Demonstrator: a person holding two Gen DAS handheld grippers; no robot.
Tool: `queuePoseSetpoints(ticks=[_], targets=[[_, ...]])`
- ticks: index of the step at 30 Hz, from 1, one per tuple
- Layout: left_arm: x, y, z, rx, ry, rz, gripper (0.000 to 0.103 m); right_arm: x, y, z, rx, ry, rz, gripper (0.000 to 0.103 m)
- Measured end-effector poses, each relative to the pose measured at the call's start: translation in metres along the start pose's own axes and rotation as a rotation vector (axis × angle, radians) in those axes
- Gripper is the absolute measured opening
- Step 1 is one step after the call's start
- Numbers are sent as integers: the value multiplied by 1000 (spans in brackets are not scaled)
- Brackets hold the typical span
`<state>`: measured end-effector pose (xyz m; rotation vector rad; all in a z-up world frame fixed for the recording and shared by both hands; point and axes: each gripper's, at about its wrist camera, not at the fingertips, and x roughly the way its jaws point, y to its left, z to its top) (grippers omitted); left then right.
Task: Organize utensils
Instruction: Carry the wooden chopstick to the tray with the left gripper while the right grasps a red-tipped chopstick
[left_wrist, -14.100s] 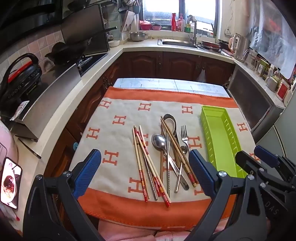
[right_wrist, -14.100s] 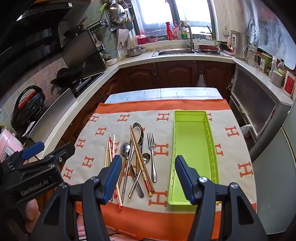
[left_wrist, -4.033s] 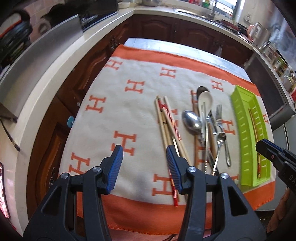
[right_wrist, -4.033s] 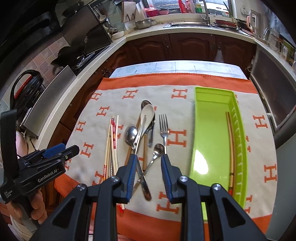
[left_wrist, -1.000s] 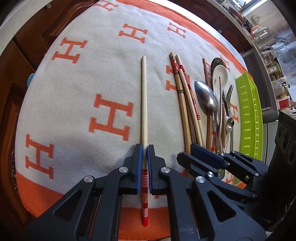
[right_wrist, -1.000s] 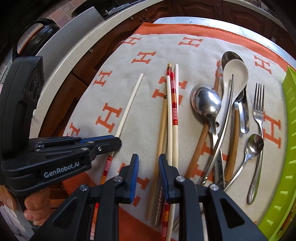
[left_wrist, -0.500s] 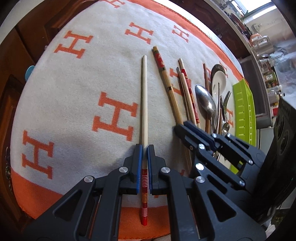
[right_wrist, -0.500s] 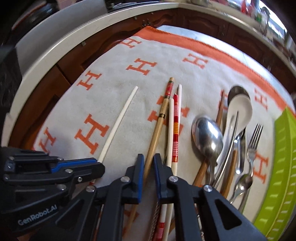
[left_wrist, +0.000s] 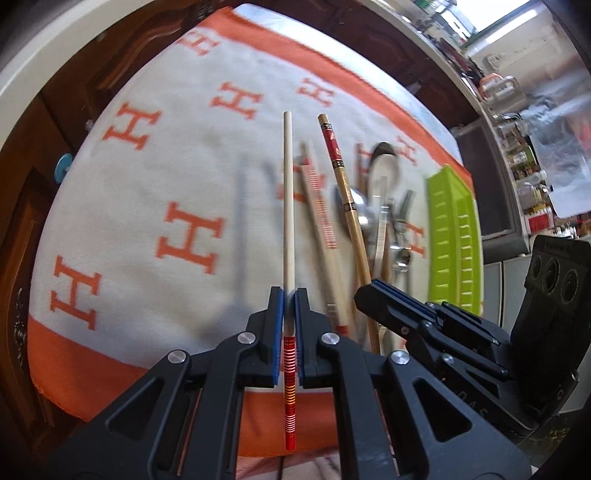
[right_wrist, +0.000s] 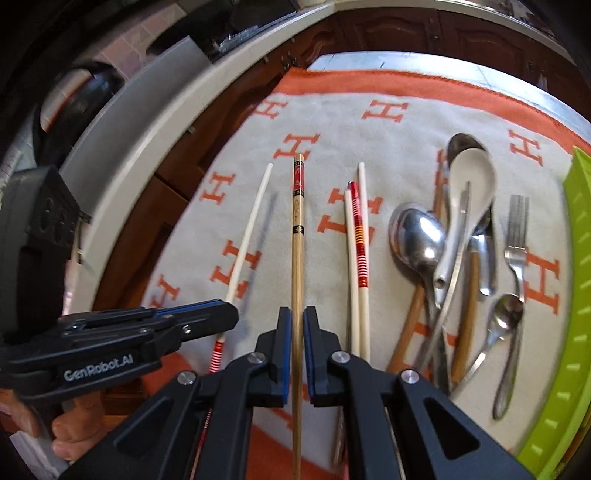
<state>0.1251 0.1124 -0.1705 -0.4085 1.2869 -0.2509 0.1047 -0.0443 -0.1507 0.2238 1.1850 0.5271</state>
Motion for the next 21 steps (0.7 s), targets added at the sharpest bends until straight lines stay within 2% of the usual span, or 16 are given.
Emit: queuePoseSetpoints(ticks=[3, 9, 14, 21], targets=[[-6, -31, 1, 47, -18, -1, 3, -23, -10, -4, 31, -42, 28, 6], [-4, -122, -1, 179, -29, -20, 4, -75, -51, -16, 123, -142, 29, 6], [19, -203, -6, 276, -13, -41, 4, -118, -99, -33, 221, -226, -26, 6], [50, -267, -11, 331, 16, -77, 4, -152, -159, -54, 317, -284, -103, 6]])
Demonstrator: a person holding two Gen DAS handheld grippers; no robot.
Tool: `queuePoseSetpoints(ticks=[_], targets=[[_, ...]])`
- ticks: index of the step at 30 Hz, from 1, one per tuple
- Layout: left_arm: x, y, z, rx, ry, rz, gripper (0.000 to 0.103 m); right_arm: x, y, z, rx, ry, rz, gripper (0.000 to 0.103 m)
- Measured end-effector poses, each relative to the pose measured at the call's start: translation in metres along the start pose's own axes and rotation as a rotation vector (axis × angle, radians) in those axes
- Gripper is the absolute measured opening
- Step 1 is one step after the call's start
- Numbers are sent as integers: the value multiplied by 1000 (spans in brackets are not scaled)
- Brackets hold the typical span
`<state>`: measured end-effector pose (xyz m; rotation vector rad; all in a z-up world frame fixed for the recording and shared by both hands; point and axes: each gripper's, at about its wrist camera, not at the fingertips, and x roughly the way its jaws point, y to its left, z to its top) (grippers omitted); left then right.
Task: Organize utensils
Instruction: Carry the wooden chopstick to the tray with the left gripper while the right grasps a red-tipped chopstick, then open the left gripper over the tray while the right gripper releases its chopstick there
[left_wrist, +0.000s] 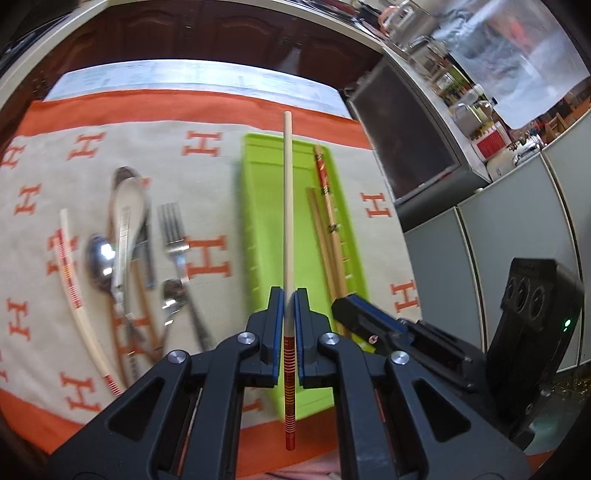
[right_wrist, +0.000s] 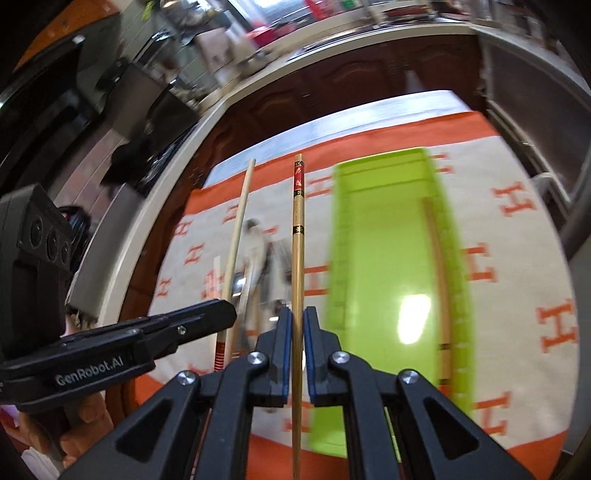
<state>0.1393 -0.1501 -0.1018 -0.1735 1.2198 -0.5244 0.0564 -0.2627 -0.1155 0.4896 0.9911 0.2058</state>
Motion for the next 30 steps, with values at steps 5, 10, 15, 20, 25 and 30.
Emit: queuePoseSetpoints(ticks=[5, 10, 15, 20, 25, 30], targets=[[31, -17, 11, -2, 33, -9, 4, -3, -33, 3, 48, 1, -27, 6], [64, -17, 20, -26, 54, 10, 4, 0, -52, 4, 63, 8, -38, 6], [88, -5, 23, -55, 89, 39, 4, 9, -64, 9, 81, 20, -45, 6], [101, -4, 14, -22, 127, 104, 11, 19, -65, 15, 53, 27, -79, 7], [91, -2, 7, -12, 107, 109, 23, 21, -56, 15, 13, 31, -143, 7], [70, -7, 1, 38, 78, 143, 31, 15, -52, 11, 2, 25, -152, 8]])
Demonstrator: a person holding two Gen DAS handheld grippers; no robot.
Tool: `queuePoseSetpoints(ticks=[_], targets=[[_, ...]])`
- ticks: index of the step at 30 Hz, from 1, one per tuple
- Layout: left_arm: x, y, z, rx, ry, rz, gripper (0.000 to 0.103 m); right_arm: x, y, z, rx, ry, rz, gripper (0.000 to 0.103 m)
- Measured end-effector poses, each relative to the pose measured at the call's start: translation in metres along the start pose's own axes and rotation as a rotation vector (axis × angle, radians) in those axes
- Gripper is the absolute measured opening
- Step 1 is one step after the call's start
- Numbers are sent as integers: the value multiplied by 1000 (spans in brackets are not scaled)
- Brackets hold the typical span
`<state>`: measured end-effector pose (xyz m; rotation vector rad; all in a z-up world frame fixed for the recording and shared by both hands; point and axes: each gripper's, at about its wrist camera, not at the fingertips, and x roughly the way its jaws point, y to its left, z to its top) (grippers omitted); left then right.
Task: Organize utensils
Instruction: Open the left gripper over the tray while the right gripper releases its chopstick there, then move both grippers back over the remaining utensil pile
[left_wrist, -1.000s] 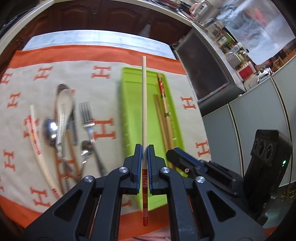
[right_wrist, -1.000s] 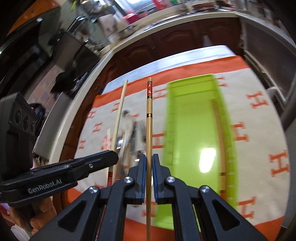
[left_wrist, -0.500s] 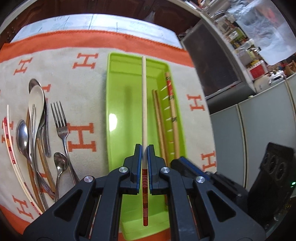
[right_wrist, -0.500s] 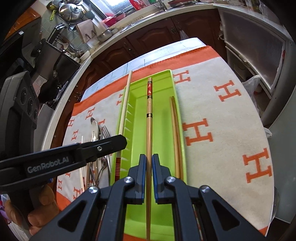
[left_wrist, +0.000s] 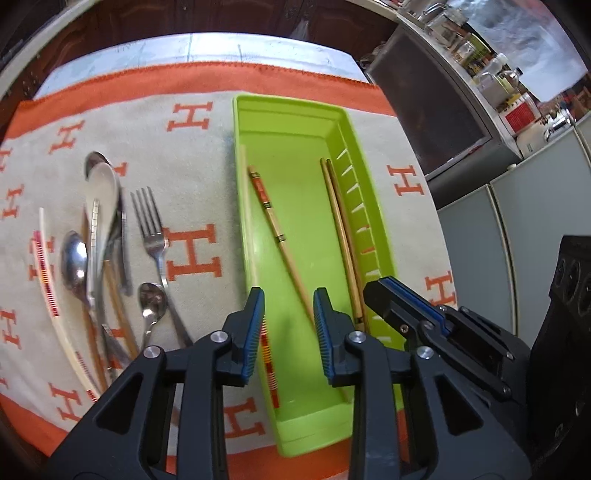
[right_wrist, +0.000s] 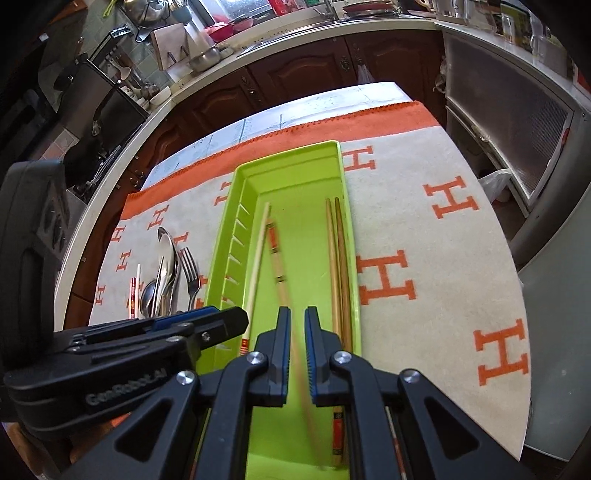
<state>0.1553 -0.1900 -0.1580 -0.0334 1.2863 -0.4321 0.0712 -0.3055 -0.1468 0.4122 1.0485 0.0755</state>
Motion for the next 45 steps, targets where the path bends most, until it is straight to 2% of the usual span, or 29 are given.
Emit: queuePoseSetpoints(ticks=[2, 4, 7, 14, 19, 26, 34, 45], targets=[[-9, 2, -3, 5, -19, 37, 42, -3, 2, -2, 0, -3, -3, 8], [-20, 8, -7, 0, -41, 27, 46, -6, 4, -5, -2, -4, -9, 8], [-30, 15, -13, -15, -61, 9, 46, -8, 6, -8, 2, -1, -10, 8], [-56, 28, -30, -13, -113, 71, 46, -15, 18, -17, -13, 4, -1, 8], [-76, 45, -42, -8, -125, 65, 46, -24, 31, -22, -35, -8, 4, 8], [-108, 71, -58, -11, -190, 150, 46, -32, 57, -30, -75, -11, 16, 8], [-129, 111, -70, -92, -251, 200, 46, -30, 96, -36, -144, 6, 47, 8], [-144, 168, -71, -154, -245, 258, 46, -20, 147, -35, -238, 39, 90, 7]])
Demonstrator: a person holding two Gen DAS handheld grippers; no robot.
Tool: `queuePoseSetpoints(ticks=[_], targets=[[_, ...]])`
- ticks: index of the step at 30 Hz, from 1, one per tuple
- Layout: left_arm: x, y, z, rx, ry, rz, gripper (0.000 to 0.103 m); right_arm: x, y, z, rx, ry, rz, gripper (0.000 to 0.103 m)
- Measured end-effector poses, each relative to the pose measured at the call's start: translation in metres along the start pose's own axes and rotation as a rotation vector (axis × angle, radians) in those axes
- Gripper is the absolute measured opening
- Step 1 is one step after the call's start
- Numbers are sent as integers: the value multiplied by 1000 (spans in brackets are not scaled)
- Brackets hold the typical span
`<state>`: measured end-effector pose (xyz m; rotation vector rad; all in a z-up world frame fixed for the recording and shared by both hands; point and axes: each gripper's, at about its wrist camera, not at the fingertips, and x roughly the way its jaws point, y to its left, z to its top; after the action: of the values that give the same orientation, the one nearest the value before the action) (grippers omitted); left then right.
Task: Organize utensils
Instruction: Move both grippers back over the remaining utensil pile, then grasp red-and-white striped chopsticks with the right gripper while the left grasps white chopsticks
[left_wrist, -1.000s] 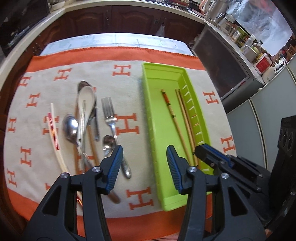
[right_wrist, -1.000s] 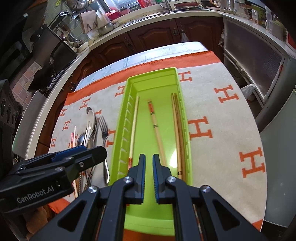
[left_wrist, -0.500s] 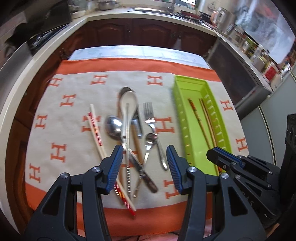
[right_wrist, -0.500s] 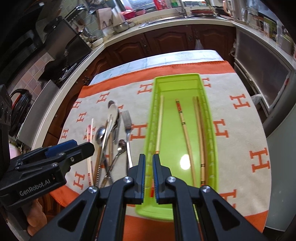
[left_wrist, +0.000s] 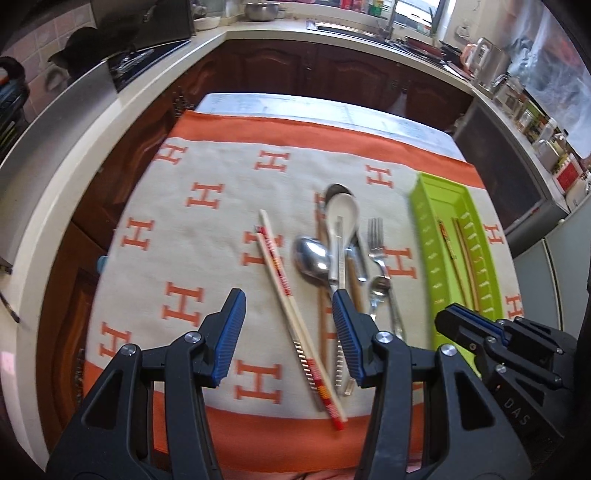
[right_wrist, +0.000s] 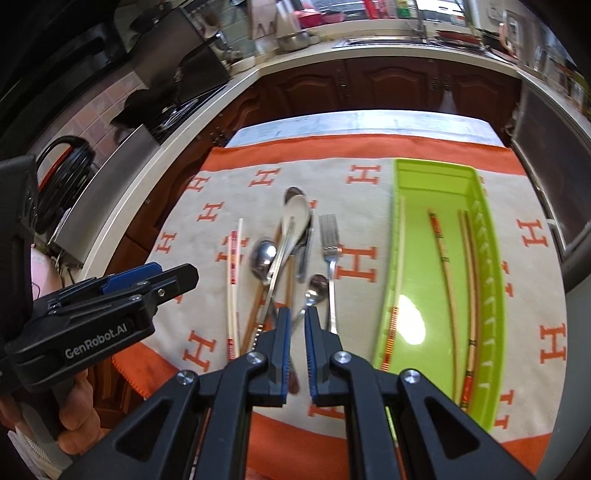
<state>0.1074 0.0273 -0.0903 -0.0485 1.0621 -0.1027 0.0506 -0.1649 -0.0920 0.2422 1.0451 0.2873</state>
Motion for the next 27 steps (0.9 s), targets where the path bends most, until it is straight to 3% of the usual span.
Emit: queuePoseSetpoints(ticks=[4, 9, 17, 27], targets=[[4, 30, 5, -80, 11, -70, 46, 9, 14, 9, -26, 13, 19, 7], [16, 48, 10, -100, 30, -52, 46, 22, 26, 19, -46, 40, 51, 7], [56, 59, 2, -89, 129, -16, 46, 58, 41, 22, -73, 128, 108, 7], [99, 71, -26, -105, 238, -86, 42, 110, 54, 11, -95, 277, 166, 7]])
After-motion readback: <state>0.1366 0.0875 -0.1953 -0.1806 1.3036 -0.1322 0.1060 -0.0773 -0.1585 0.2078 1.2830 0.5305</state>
